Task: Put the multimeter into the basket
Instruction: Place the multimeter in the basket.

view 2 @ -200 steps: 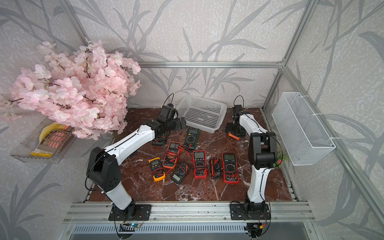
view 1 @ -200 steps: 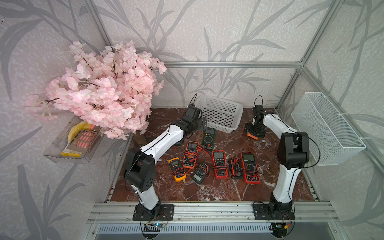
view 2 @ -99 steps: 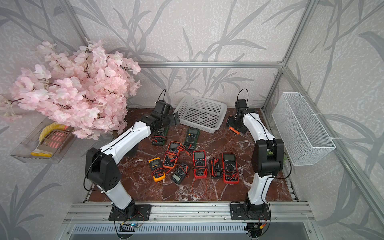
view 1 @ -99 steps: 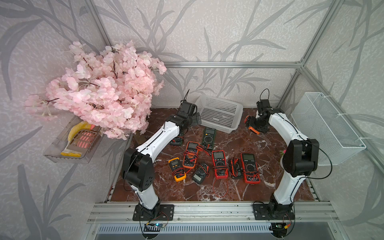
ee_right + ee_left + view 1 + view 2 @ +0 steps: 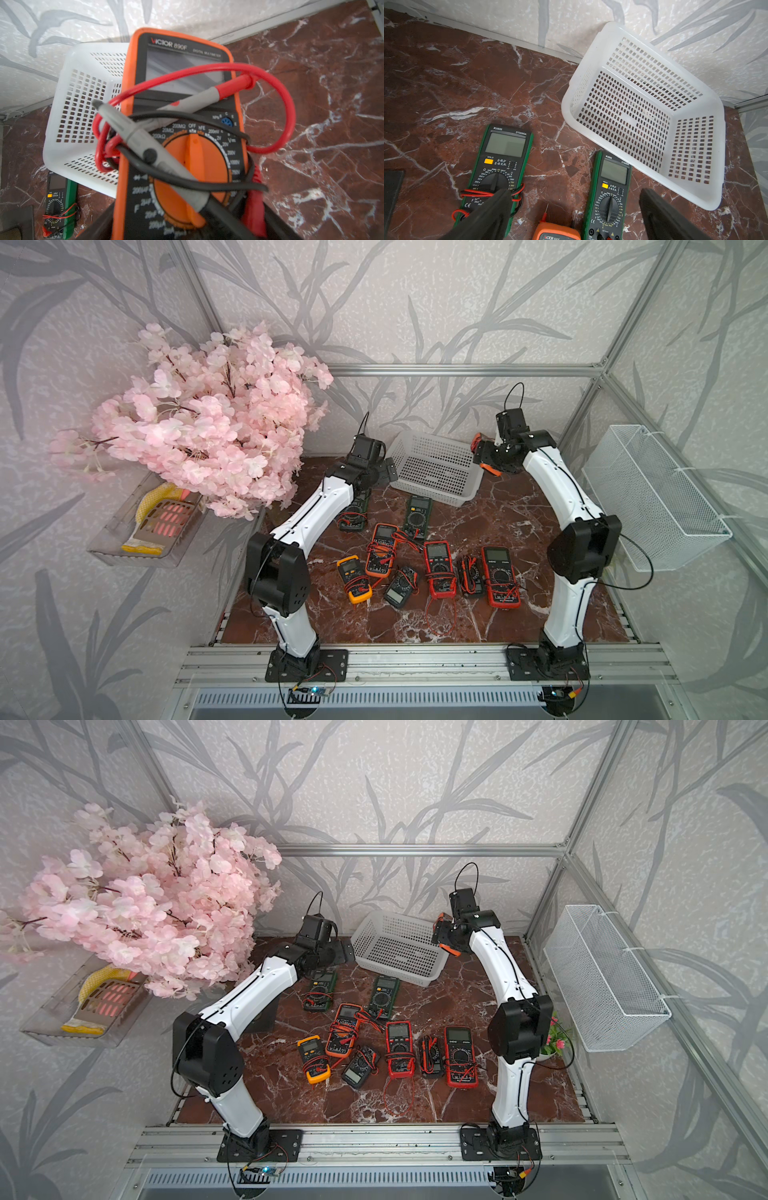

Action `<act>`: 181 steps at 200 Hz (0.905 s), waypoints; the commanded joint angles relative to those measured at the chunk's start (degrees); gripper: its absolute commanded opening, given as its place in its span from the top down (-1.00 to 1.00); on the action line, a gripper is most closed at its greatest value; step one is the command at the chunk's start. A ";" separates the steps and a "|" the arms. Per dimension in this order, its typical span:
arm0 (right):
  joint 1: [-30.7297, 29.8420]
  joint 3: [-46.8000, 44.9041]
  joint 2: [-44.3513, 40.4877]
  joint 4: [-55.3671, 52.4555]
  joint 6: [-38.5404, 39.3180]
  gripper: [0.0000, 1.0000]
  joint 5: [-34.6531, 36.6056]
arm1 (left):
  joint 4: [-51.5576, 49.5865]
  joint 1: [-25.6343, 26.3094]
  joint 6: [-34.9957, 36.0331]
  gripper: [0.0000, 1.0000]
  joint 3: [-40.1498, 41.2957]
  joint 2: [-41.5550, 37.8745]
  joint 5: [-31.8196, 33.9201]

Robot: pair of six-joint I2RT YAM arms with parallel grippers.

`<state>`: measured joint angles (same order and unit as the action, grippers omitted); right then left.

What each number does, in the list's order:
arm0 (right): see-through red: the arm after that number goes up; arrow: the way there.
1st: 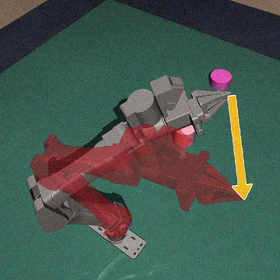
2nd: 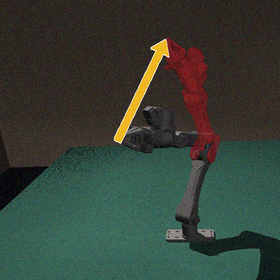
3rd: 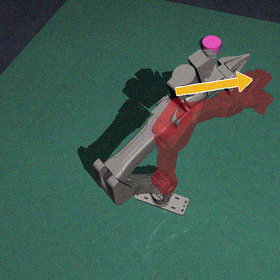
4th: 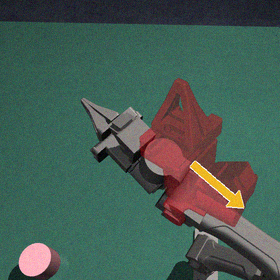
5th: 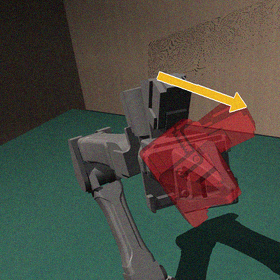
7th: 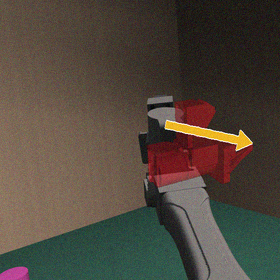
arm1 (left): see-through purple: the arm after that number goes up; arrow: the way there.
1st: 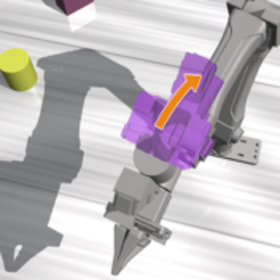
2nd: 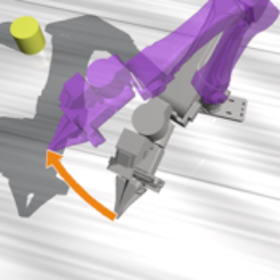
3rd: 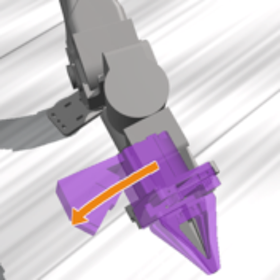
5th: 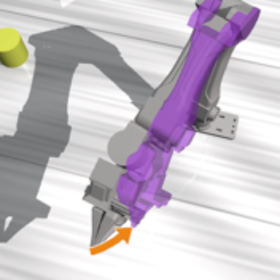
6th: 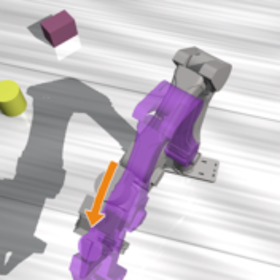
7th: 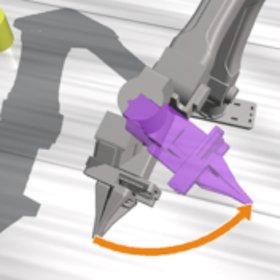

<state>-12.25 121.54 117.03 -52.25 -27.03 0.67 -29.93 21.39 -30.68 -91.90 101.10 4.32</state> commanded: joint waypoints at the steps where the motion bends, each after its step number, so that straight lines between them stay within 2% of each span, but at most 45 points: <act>1: -1.76 7.00 5.64 -1.21 -0.12 -0.32 2.29 | 0.29 -0.63 -0.63 -1.00 -1.66 1.10 -1.63; 48: -5.25 23.34 20.43 -4.29 -0.35 -0.32 4.74 | 1.94 -1.17 -1.41 -1.00 -0.62 1.13 -2.86; 82: -6.11 31.13 28.86 -7.24 -1.71 -0.32 6.53 | 2.98 -1.34 -1.68 -1.00 1.76 -0.01 -3.48; 114: -6.38 29.25 30.32 -7.40 -2.07 -0.32 9.52 | 3.42 -1.68 -1.93 -1.00 3.20 -0.45 -4.06; 161: -6.39 23.03 27.96 -8.40 -1.55 -0.35 13.97 | 4.13 -1.96 -2.34 -1.00 4.68 -1.27 -4.93; 171: -6.47 22.64 27.82 -9.22 -1.58 -0.39 14.98 | 4.38 -1.96 -2.44 -1.00 5.05 -1.44 -5.06; 181: -6.39 22.76 28.00 -9.53 -1.48 -0.52 15.52 | 4.46 -2.01 -2.54 -1.00 5.53 -1.65 -5.25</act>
<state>-18.94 144.79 148.49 -59.81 -28.16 11.86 -26.35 19.68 -32.58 -87.77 101.84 -0.19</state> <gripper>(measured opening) 0.840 0.998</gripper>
